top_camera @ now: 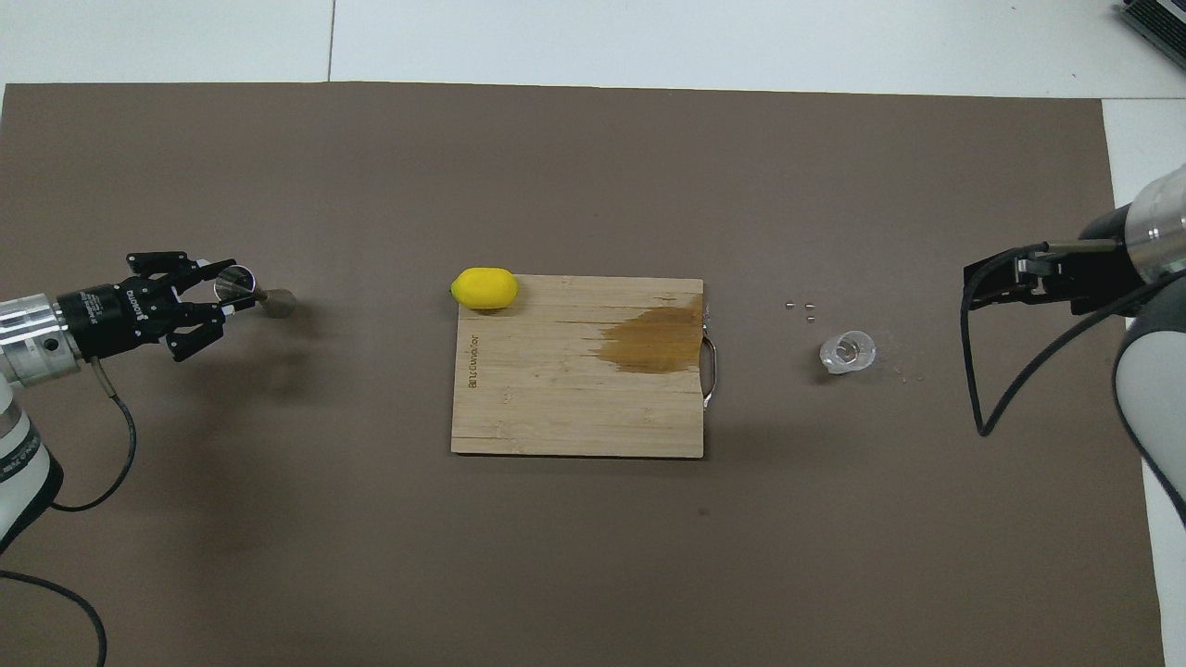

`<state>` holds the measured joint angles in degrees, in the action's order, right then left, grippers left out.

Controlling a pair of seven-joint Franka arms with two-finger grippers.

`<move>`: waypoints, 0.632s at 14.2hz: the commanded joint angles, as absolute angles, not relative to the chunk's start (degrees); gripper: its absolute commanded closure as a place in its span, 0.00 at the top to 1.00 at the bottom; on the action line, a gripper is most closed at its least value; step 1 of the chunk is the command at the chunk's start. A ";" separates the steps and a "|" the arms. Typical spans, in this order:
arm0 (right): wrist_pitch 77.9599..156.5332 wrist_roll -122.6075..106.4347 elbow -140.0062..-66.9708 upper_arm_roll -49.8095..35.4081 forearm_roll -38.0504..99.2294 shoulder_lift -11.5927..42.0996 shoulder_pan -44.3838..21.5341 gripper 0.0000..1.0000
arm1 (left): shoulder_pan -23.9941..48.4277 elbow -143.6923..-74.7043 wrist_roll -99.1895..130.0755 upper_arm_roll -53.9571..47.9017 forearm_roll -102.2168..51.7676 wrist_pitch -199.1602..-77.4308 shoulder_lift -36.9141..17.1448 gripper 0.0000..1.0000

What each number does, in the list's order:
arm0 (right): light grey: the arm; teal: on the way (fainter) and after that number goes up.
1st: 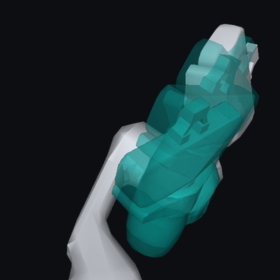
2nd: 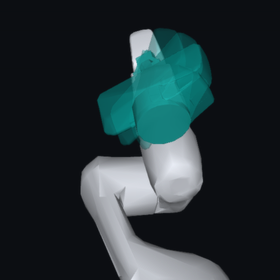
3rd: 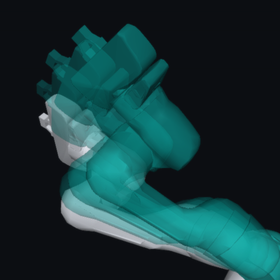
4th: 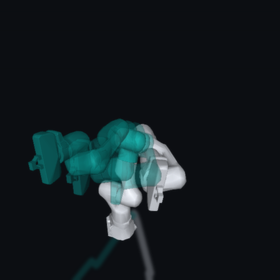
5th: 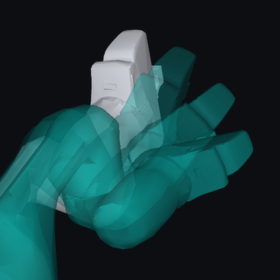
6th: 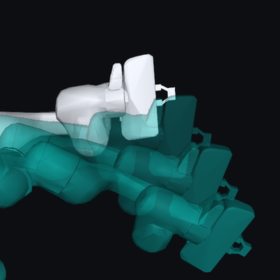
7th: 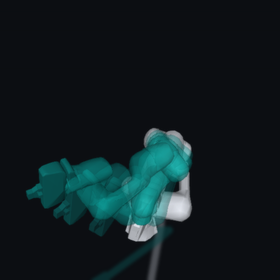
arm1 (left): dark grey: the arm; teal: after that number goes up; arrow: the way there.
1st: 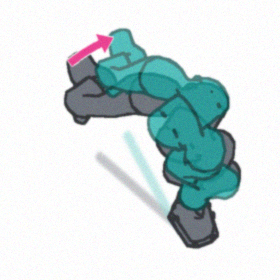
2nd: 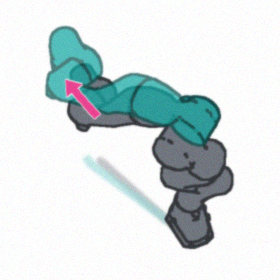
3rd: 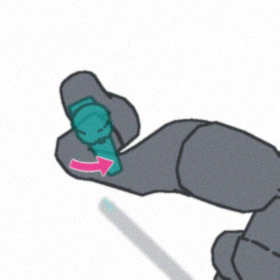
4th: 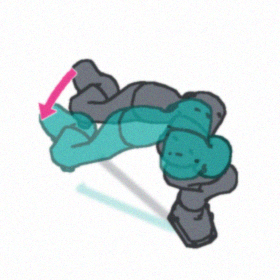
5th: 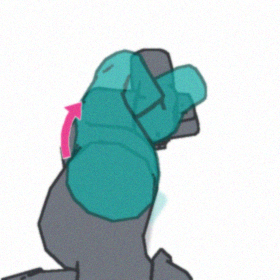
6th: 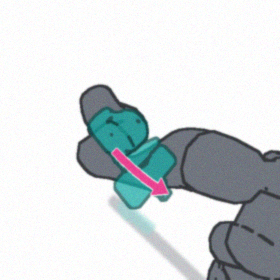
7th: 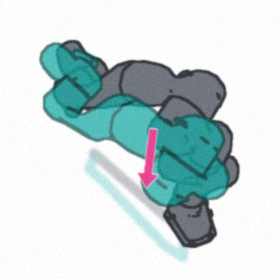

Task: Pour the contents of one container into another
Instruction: 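Close the left gripper on the metal cup and lift it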

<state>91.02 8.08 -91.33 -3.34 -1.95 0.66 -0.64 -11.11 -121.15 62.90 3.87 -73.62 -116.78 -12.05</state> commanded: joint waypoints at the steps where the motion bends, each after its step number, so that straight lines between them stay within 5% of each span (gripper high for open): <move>1: 89.82 8.70 -90.70 -3.78 -0.88 0.79 0.00 1.00 | -10.73 -120.07 62.49 3.95 -74.45 -113.74 -11.51 0.00; 9: 89.82 8.70 -90.70 -3.78 -0.88 0.79 0.00 1.00 | 2.87 -116.63 65.73 3.52 -74.27 -113.72 -6.95 0.00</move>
<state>91.02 8.08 -91.33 -3.34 -1.95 0.66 -0.64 -2.10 -116.46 63.74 2.75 -73.62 -112.45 -8.28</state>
